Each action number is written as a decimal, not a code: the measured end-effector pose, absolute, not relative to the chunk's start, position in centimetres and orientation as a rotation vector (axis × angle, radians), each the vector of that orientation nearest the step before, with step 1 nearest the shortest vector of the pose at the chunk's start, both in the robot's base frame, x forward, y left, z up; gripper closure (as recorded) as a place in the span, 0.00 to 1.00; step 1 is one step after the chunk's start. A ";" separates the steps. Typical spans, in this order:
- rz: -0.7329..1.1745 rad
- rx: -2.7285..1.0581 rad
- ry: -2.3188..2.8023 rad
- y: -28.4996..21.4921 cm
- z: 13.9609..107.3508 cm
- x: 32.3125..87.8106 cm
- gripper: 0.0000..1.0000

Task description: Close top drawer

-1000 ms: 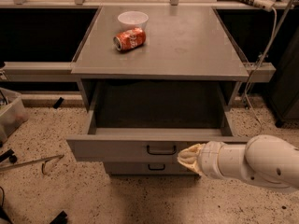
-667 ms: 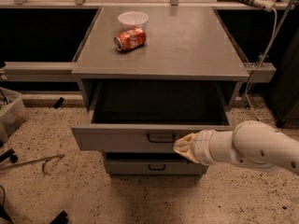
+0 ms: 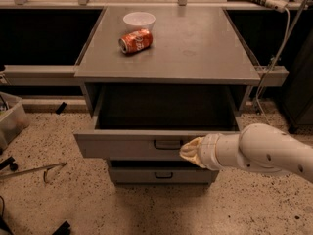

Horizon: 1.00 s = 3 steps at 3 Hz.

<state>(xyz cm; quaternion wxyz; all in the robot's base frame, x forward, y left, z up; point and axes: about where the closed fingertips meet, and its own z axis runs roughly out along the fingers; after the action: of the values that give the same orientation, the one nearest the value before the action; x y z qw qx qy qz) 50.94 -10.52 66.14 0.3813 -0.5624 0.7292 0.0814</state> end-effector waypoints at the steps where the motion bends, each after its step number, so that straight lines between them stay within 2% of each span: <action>1: 0.158 -1.433 1.852 -10.6 67.2 53.5 1.00; 2: 0.096 -1.437 1.811 -9.7 69.7 58.5 1.00; 3: 0.097 -1.433 1.815 -9.8 69.6 58.7 1.00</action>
Offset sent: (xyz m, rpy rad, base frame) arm 0.0851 -0.0001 0.0409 -0.0488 -0.1089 -0.0324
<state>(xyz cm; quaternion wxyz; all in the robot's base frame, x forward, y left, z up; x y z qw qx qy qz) 58.67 -9.77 69.57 0.4019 -0.5669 0.7181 0.0386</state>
